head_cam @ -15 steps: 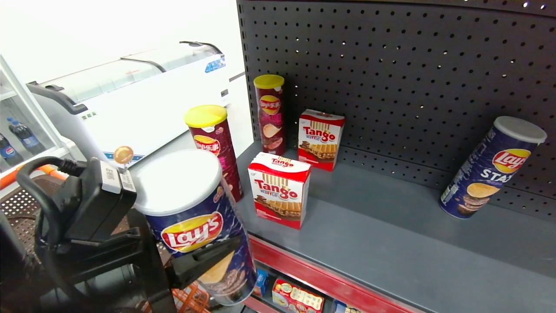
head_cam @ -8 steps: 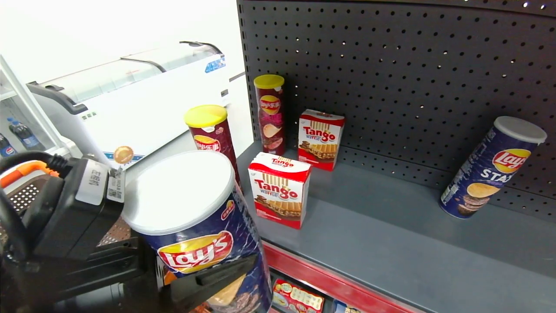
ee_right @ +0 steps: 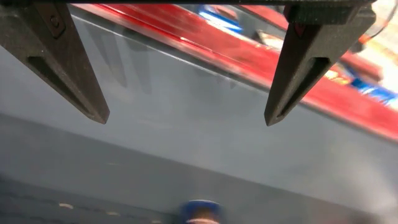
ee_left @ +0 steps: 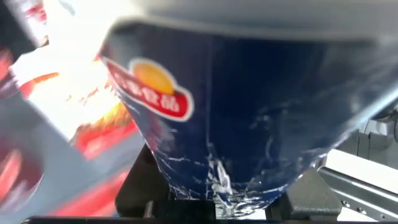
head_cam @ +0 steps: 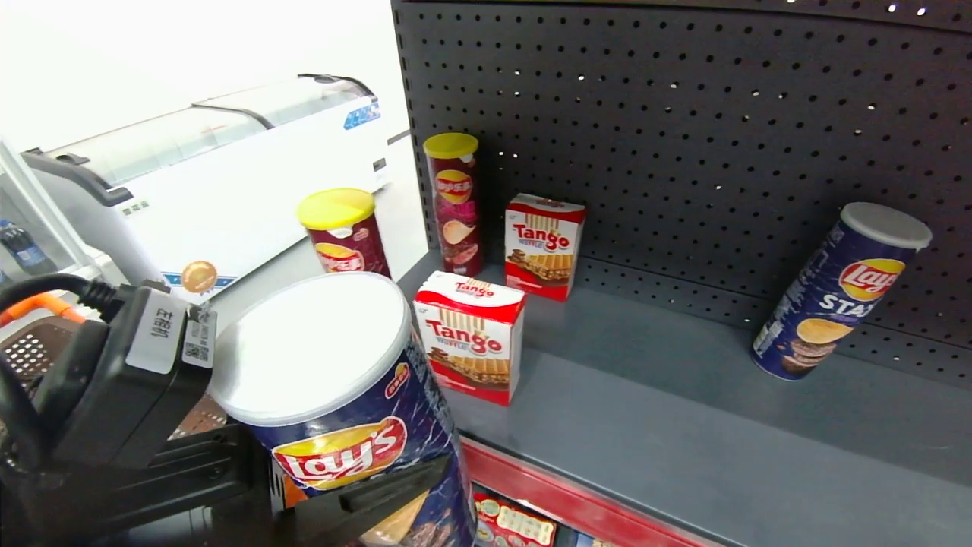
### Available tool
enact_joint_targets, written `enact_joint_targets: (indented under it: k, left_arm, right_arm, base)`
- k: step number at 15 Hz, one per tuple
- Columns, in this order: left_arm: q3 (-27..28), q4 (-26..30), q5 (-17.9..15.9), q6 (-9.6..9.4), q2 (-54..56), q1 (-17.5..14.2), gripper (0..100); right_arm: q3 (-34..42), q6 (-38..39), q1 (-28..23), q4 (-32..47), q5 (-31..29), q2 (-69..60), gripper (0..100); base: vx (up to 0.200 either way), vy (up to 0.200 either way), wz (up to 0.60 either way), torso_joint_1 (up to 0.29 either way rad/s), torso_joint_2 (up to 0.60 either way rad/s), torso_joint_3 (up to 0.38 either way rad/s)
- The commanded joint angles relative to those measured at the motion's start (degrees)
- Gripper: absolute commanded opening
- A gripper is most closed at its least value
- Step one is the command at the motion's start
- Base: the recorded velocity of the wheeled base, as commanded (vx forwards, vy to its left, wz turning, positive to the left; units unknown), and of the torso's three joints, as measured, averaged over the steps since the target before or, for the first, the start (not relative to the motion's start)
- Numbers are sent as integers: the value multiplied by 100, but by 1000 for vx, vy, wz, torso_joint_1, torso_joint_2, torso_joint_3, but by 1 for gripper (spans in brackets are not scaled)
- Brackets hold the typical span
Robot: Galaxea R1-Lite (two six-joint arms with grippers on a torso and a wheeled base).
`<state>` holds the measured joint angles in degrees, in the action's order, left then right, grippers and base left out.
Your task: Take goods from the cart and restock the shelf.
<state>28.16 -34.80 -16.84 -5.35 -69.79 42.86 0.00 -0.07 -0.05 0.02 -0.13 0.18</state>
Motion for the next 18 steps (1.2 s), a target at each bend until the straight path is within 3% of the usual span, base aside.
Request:
enact_joint_targets:
  k: [1,8,18]
  left_arm:
    - [-4,9,5,-1,-17,-24,0]
    - [-47,9,5,8,-17,-41,0]
    - [-162,18,75,-19,45,-314,0]
  right_arm:
    - [0,-1,5,6,5,8,100]
    - [0,-1,5,-2,5,8,100]
    - [0,-10,5,15,5,8,100]
  base:
    - [0,0,-600,7,-2,2]
    - [0,0,-600,3,5,0]
    - [0,0,0,0,0,0]
